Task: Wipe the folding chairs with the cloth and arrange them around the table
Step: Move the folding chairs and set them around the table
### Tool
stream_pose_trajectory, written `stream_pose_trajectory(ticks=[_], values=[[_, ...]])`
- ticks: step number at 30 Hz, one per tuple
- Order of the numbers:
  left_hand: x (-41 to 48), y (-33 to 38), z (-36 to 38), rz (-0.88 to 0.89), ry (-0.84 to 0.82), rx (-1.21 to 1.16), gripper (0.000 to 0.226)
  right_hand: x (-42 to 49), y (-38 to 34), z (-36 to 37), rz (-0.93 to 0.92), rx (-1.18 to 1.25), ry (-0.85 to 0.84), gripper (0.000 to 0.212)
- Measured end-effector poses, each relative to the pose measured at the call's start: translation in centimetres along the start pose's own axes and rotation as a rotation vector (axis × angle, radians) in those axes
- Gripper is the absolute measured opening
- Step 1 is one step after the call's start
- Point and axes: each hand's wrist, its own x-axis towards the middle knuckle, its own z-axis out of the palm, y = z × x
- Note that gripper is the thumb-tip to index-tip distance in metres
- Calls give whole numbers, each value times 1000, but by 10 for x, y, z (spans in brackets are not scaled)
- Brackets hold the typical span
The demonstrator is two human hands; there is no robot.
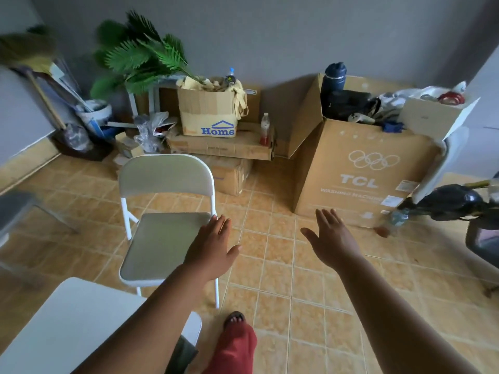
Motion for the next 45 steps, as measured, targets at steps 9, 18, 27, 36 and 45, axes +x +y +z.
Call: stream_pose_trajectory(ticks=[9, 18, 27, 36, 45], values=[[169, -65, -27, -33, -32, -48, 75, 168, -30, -16, 20, -10, -8, 75], [297, -79, -33, -51, -84, -12, 74, 304, -19, -12, -26, -19, -40, 74], [431, -81, -43, -213, -67, 34, 76, 487, 3, -10, -235, 26, -128, 72], [509, -108, -45, -419, 22, -7, 96, 630, -33, -13, -475, -19, -206, 96], [568, -211, -52, -629, 69, -69, 125, 766, -162, 3, -685, -88, -207, 74]])
